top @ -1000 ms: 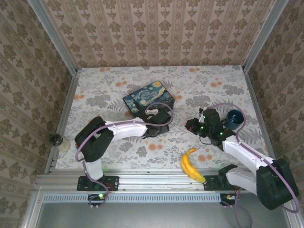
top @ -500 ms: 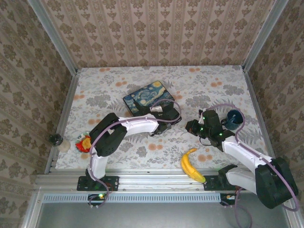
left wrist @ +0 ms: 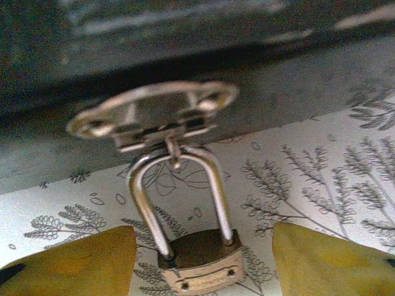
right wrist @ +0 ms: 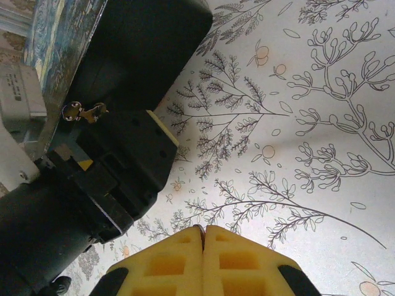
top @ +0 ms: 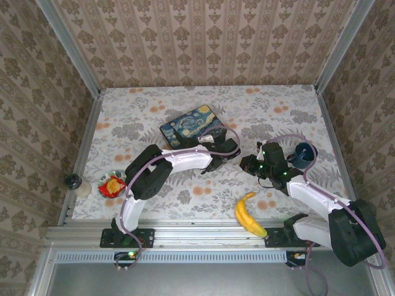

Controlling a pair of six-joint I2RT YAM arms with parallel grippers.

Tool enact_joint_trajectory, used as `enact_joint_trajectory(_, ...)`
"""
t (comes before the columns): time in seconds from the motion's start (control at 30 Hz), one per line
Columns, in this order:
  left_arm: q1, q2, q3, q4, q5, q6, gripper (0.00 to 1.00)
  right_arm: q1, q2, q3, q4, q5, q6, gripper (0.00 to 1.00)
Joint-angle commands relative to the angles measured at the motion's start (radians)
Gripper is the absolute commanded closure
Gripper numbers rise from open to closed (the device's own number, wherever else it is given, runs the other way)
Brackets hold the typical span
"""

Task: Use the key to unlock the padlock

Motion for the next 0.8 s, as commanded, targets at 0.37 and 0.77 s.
enact_joint_trajectory(0.37, 0.024, 0.047, 0.024, -0.073, -0.02, -0.04, 0.49, 0.006, 0.035, -0.003, 0.044, -0.018, -0.006, 1.0)
enact_joint_trajectory(0.77, 0.033, 0.053, 0.017, -0.038, 0.012, -0.013, 0.63, 0.006, 0.08, 0.013, 0.07, -0.032, -0.003, 1.0)
